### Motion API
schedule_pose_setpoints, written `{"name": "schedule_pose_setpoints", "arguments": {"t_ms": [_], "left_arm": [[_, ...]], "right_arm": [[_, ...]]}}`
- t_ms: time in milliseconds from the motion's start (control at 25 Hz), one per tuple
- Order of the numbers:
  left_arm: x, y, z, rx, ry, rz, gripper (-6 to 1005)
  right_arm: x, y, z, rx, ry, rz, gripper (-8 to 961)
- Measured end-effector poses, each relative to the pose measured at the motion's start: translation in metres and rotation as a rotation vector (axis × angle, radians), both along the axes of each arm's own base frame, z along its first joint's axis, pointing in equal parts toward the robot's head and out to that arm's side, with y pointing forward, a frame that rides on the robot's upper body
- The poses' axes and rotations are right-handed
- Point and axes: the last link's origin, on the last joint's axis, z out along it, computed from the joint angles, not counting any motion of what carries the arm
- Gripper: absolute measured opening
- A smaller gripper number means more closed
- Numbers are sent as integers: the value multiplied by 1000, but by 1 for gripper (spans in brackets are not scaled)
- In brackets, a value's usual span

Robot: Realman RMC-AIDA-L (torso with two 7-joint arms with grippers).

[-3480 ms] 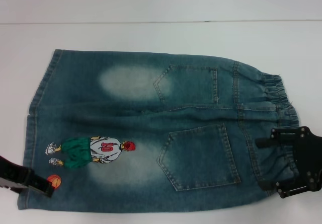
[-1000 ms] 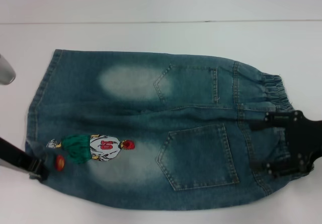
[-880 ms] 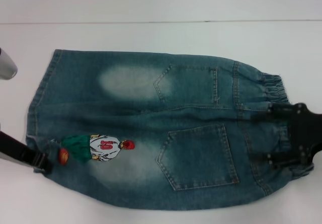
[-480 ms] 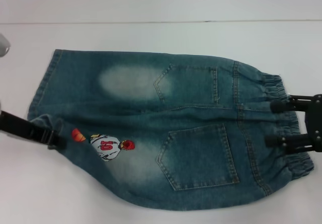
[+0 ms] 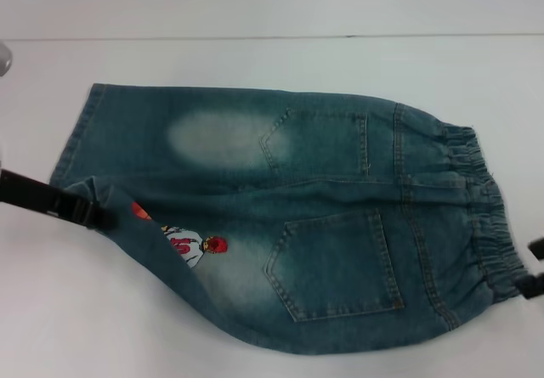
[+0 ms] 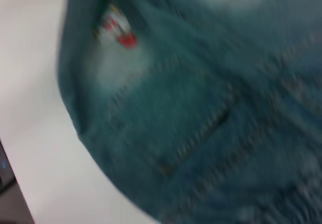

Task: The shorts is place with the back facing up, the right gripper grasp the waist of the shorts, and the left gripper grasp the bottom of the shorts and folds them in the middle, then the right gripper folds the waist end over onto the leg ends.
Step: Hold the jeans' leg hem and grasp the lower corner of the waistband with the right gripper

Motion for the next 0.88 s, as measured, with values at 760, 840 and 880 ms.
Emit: {"name": "schedule_pose_setpoints", "arguments": {"t_ms": [760,840,880], "left_arm": [[5,6,-3,1,9,-54,93],[5,6,-4,-1,10,-56,93],[6,7,-5,-2,11,-56,93]], "right_arm": [[6,7,-31,-65,-169,-24,791],[7,9,-34,-58,-157,-10,790],[8,9,-36,-58,-154,-4,790]]}}
